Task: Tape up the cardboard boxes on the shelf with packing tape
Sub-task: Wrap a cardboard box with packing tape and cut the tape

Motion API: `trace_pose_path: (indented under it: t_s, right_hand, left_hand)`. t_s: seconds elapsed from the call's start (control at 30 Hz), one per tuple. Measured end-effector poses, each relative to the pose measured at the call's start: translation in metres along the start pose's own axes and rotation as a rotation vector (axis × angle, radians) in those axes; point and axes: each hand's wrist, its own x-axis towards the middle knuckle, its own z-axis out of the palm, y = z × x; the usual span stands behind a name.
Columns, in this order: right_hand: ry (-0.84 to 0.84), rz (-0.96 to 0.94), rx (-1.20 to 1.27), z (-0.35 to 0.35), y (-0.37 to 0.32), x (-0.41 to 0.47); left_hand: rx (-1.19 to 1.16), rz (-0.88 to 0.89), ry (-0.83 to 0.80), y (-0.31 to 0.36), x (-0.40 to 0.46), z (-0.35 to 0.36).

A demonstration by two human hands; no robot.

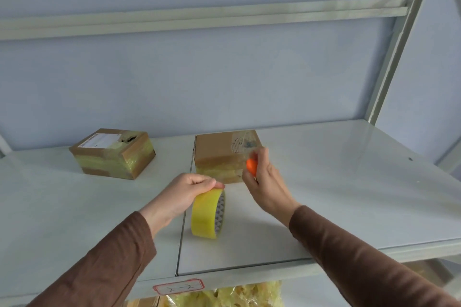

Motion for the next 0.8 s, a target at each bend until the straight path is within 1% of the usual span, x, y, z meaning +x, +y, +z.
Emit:
trace_pose_path:
  t_s: [0.07,0.1,0.17,0.27,0.33,0.37,0.43,0.47,0.53,0.63,0.73,0.8]
  right_hand:
    - [-0.183,0.191,0.290,0.010,-0.013,-0.010]
    - [-0.230,0.266,0.407,0.016,-0.020,-0.011]
    - [-0.245,0.360,0.559,0.026,-0.034,-0.007]
    - [-0.269,0.445,0.677,0.039,-0.058,-0.002]
    - [-0.321,0.441,0.767,0.046,-0.069,-0.002]
    - [-0.359,0.396,0.765,0.049,-0.073,-0.003]
    - [-0.454,0.229,0.626,0.056,-0.079,-0.003]
    - [-0.499,0.166,0.568,0.060,-0.081,-0.001]
    - [-0.544,0.118,0.575,0.069,-0.086,0.002]
    - [-0.539,0.095,0.665,0.079,-0.094,0.004]
    - [-0.477,0.134,0.693,0.093,-0.098,0.003]
    - [-0.409,0.183,0.719,0.103,-0.099,0.000]
  left_hand:
    - [0.068,0.041,0.006,-0.001,-0.009,-0.013]
    - [0.098,0.049,-0.006,0.000,-0.014,-0.019]
    - [0.182,0.061,-0.042,0.004,-0.021,-0.027]
    - [0.298,0.037,-0.039,0.007,-0.028,-0.036]
    - [0.304,0.011,-0.018,0.008,-0.033,-0.043]
    - [0.280,-0.006,-0.021,0.010,-0.036,-0.046]
    - [0.251,-0.037,-0.048,0.011,-0.042,-0.054]
    - [0.277,-0.044,-0.077,0.010,-0.044,-0.057]
    - [0.339,-0.068,-0.102,0.007,-0.047,-0.062]
    - [0.402,-0.058,-0.065,0.003,-0.052,-0.072]
    - [0.488,-0.033,-0.089,-0.002,-0.055,-0.079]
    - [0.641,-0.013,-0.071,-0.005,-0.051,-0.084]
